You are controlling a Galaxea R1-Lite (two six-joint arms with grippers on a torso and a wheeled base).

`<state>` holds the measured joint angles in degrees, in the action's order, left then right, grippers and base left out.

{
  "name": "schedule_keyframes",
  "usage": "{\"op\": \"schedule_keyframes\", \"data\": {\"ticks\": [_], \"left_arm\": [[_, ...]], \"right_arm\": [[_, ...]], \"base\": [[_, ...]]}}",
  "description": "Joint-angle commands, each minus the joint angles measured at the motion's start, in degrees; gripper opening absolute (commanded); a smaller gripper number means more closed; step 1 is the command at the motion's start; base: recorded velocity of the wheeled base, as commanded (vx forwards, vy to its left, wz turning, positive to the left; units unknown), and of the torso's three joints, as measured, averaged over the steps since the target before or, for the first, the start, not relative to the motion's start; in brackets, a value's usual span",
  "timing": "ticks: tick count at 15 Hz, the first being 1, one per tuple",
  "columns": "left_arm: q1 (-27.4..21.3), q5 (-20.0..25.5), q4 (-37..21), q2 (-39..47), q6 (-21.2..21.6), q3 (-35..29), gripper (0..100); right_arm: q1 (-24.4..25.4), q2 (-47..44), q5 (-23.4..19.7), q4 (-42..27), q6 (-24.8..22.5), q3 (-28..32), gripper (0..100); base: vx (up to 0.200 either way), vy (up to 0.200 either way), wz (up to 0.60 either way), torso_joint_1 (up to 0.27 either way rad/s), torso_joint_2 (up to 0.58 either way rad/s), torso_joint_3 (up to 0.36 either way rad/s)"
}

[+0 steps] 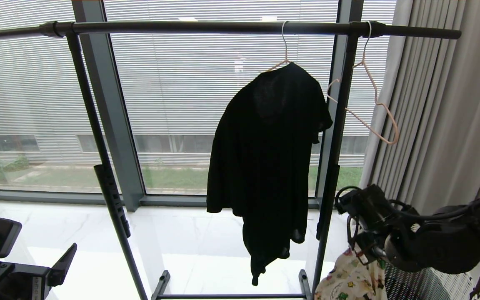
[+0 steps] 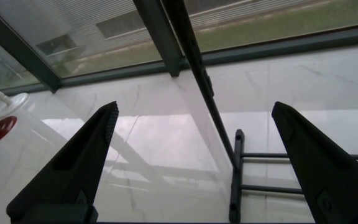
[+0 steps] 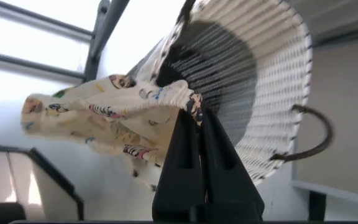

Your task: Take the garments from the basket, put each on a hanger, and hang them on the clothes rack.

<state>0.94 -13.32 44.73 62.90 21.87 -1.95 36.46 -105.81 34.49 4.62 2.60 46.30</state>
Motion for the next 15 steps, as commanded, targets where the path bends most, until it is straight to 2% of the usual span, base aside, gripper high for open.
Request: {"op": "schedule_keyframes", "data": {"ticks": [1,3,6,8,15], "left_arm": [[0.0,0.0,0.0,0.0,0.0,0.0,100],[0.0,0.1,0.1,0.0,0.0,0.0,100],[-1.0,0.1,0.0,-0.1,0.2,0.0,100],[-1.3,0.1,0.1,-0.1,0.1,0.0,100],[-1.6,0.2,0.1,0.0,0.1,-0.2,100]], "right_arm": [[-1.1,8.4,0.8,0.0,-5.0,4.1,0],[-1.9,11.2,0.8,0.0,-11.6,6.7,0],[-1.9,11.9,0.8,-0.1,-16.7,11.1,0],[-1.7,11.9,0.8,0.0,-19.6,12.8,0],[-0.6,11.5,0.8,-0.1,-20.5,13.8,0]], "base": [[0.000,0.000,0.00,0.000,0.00,0.000],[0.000,0.000,0.00,0.000,0.00,0.000],[0.000,0.000,0.00,0.000,0.00,0.000],[-0.200,0.000,0.00,0.002,0.00,0.002],[-0.200,0.000,0.00,0.004,0.00,0.000]]}}
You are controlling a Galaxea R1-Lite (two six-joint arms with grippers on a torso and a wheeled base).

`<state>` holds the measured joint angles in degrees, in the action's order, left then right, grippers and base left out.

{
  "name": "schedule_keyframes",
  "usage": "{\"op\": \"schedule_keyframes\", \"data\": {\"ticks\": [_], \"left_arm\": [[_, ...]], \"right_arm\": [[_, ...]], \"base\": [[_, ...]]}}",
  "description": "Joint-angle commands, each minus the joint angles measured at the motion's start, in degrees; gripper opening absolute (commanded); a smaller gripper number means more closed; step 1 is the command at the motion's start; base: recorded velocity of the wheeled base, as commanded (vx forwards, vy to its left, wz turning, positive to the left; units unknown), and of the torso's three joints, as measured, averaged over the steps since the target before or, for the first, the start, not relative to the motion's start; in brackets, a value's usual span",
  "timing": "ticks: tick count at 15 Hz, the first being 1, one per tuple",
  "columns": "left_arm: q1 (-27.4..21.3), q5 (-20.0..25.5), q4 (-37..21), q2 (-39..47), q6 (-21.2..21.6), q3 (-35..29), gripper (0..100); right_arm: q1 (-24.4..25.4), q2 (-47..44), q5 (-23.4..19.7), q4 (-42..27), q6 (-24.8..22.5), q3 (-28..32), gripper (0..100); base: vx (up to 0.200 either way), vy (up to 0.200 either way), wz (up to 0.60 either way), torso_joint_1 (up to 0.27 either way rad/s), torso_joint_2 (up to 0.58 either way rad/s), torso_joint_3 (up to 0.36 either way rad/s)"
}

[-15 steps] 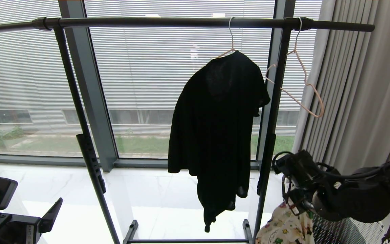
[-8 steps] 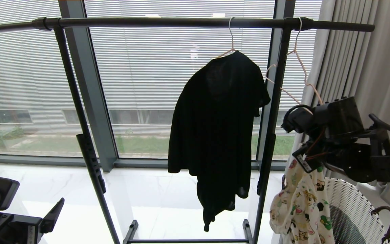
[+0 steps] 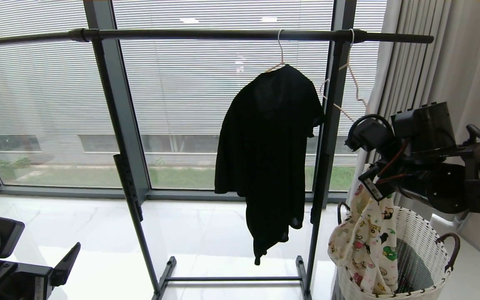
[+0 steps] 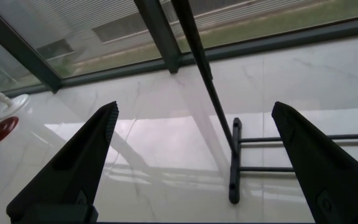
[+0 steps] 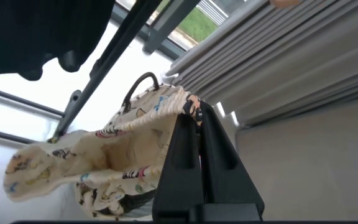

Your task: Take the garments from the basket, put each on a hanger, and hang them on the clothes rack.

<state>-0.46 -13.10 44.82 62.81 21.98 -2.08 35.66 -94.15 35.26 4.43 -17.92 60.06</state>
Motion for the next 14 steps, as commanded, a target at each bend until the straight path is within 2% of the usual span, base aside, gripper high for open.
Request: {"op": "schedule_keyframes", "data": {"ticks": [1,8,10,12,13,14], "left_arm": [[-0.3,0.0,0.0,0.1,0.0,0.0,100],[-4.0,0.0,0.0,0.3,0.1,0.0,100],[-5.0,0.4,-0.1,0.4,0.0,0.0,100],[-11.1,2.1,0.0,0.6,-0.8,-1.0,100],[-16.3,2.6,0.0,2.1,-2.6,-3.6,100],[-19.3,2.6,0.0,3.9,-4.5,-6.4,100]], "right_arm": [[0.3,-0.2,0.0,0.1,0.0,0.0,0],[1.6,-0.4,-0.5,0.1,0.1,0.2,0],[2.0,-0.5,-1.4,0.3,0.2,0.6,0],[3.5,-1.1,-4.6,0.3,0.3,2.5,0],[4.2,-2.3,-5.7,0.4,0.3,4.5,0],[4.8,-3.3,-6.9,0.5,0.4,6.3,0]], "base": [[-0.200,0.000,0.00,0.002,0.00,-0.002],[-0.200,0.000,0.00,0.001,0.00,0.002],[0.000,0.000,0.00,0.000,0.00,0.000],[0.000,0.000,0.00,0.000,0.00,0.000],[0.000,0.000,0.00,0.000,0.00,0.000],[0.000,0.000,0.00,0.000,0.00,0.000]]}}
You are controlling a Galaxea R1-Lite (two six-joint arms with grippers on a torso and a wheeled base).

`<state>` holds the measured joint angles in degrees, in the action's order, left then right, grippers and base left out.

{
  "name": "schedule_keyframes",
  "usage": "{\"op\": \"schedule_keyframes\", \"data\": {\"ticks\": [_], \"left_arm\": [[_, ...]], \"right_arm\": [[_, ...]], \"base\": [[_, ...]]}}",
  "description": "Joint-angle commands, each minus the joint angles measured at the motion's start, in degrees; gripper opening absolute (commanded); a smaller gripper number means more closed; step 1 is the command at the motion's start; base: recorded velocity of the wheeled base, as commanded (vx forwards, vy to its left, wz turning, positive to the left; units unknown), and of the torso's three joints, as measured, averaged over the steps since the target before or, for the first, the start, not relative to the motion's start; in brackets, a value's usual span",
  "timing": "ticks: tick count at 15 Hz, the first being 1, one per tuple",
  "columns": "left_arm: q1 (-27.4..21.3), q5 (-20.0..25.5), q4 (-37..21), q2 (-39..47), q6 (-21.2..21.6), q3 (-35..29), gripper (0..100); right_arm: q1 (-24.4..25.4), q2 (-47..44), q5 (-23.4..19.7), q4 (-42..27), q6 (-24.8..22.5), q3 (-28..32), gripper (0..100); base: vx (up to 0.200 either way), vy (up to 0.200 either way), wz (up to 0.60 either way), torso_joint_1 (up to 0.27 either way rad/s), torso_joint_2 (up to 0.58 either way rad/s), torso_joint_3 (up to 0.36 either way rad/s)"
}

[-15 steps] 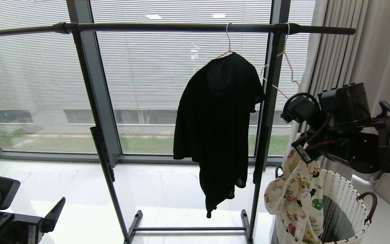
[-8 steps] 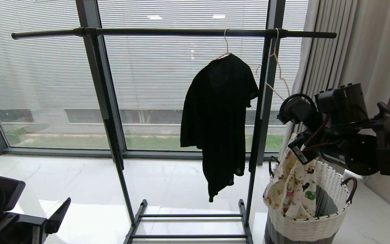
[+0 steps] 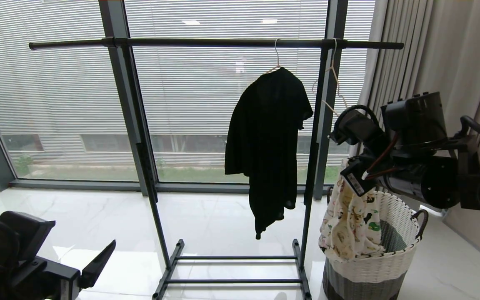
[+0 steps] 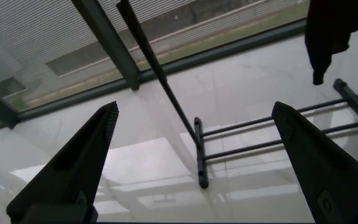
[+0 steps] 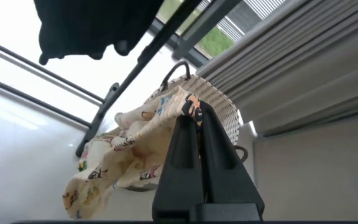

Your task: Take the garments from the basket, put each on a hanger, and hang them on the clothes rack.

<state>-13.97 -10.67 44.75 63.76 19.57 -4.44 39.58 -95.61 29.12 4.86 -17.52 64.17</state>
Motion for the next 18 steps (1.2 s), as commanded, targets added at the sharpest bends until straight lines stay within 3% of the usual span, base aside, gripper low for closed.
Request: {"op": "schedule_keyframes", "data": {"ticks": [1,4,6,10,12,14,18], "left_arm": [[-8.3,0.3,0.1,4.9,-4.1,-7.6,100],[-16.5,3.2,0.1,11.6,-7.8,-11.5,100],[-23.4,7.8,0.1,14.6,-12.4,-13.9,100],[-32.4,10.9,0.1,24.1,-21.9,-21.8,100],[-32.2,12.1,0.1,30.5,-25.0,-26.8,100],[-27.3,10.8,0.4,35.9,-26.9,-30.4,100],[-20.9,12.7,0.8,34.9,-28.9,-27.6,100]], "right_arm": [[1.5,-3.0,-2.1,0.1,0.0,4.3,0],[2.8,-9.2,-3.9,0.0,0.0,13.4,0],[4.6,-12.2,-4.0,-0.3,0.0,19.5,0],[8.8,-12.3,-4.0,-0.3,0.2,20.9,0],[9.9,-12.3,-4.0,-0.3,0.2,20.9,0],[10.7,-12.1,-3.9,-0.3,0.1,21.0,0],[12.6,-11.8,-3.9,-0.2,0.1,21.2,0]], "base": [[0.000,0.000,0.00,0.000,0.00,0.000],[0.000,0.000,0.00,0.000,0.00,0.000],[0.000,0.000,0.00,0.000,0.00,0.000],[0.000,0.000,0.00,0.000,0.00,0.000],[0.000,0.000,0.00,0.000,0.00,0.000],[0.000,0.000,0.00,0.000,0.00,0.000],[0.000,0.000,0.00,0.000,0.00,0.000]]}}
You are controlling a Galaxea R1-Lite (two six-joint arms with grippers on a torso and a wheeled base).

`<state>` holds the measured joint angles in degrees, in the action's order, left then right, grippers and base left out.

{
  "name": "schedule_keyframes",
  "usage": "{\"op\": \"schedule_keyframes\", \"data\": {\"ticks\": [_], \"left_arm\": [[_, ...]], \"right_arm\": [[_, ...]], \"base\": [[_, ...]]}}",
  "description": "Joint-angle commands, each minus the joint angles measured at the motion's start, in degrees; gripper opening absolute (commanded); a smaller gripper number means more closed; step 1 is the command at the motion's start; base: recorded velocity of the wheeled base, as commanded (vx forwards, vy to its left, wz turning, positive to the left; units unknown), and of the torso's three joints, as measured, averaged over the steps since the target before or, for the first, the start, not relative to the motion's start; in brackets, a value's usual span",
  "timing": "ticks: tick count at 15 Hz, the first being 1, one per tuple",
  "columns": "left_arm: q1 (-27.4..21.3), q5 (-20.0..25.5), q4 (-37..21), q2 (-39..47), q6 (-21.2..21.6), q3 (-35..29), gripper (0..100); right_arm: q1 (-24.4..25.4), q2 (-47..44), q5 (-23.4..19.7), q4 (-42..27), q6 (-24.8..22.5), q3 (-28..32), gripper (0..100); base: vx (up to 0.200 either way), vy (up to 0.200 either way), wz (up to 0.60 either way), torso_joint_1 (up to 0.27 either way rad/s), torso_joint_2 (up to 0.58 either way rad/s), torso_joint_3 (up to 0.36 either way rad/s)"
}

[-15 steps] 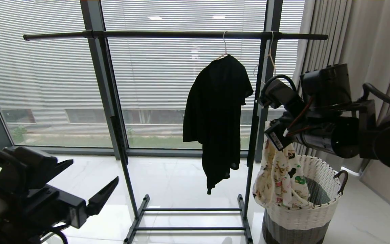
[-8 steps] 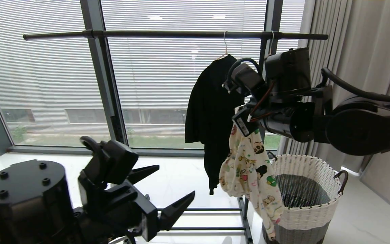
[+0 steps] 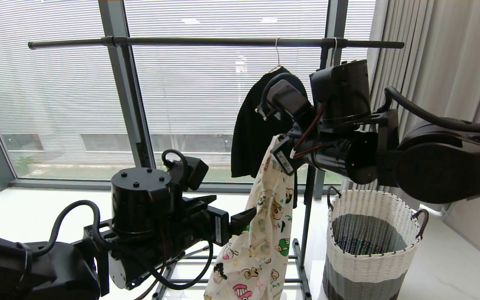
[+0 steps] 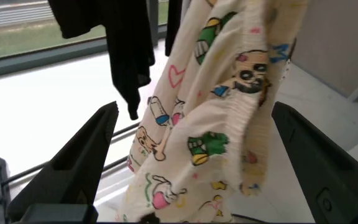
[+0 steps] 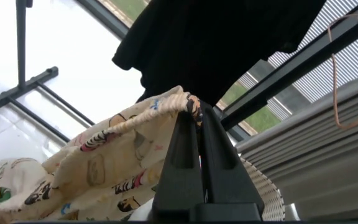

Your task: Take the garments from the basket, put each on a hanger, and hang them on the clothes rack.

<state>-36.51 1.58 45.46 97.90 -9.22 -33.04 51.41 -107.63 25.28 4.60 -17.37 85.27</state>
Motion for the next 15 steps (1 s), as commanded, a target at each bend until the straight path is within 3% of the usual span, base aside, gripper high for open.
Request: {"op": "schedule_keyframes", "data": {"ticks": [1,4,6,9,11,12,15], "left_arm": [[1.6,0.9,0.1,0.7,0.0,2.1,100],[-1.4,1.6,0.1,0.0,0.1,3.4,100],[-3.9,5.5,0.0,-2.7,0.3,4.8,100],[-3.6,6.3,0.0,-1.5,1.8,4.3,100],[-2.3,3.0,0.1,0.7,1.7,2.5,100],[-1.4,-0.8,0.1,3.3,1.8,1.0,100],[-0.3,-2.9,0.1,6.9,1.8,0.4,100]], "right_arm": [[1.5,0.2,-0.1,0.1,0.0,0.9,0],[3.1,0.1,0.0,0.0,0.0,2.7,0],[3.1,0.1,0.0,0.0,0.0,2.7,0],[3.0,0.1,0.0,0.0,0.0,2.8,0],[3.1,0.2,0.0,0.0,0.0,3.1,0],[3.1,0.2,0.0,0.0,0.0,3.5,0],[3.3,0.2,0.1,0.0,-0.1,4.1,0]], "base": [[0.000,0.000,0.00,0.000,0.00,0.000],[0.000,0.000,0.00,0.000,0.00,0.000],[0.000,0.000,0.00,0.000,0.00,0.000],[0.000,0.000,0.00,0.000,0.00,0.000],[0.000,0.000,0.00,0.000,0.00,0.000],[0.000,0.000,0.00,0.000,0.00,0.000],[0.000,0.000,0.00,0.000,0.00,0.000]]}}
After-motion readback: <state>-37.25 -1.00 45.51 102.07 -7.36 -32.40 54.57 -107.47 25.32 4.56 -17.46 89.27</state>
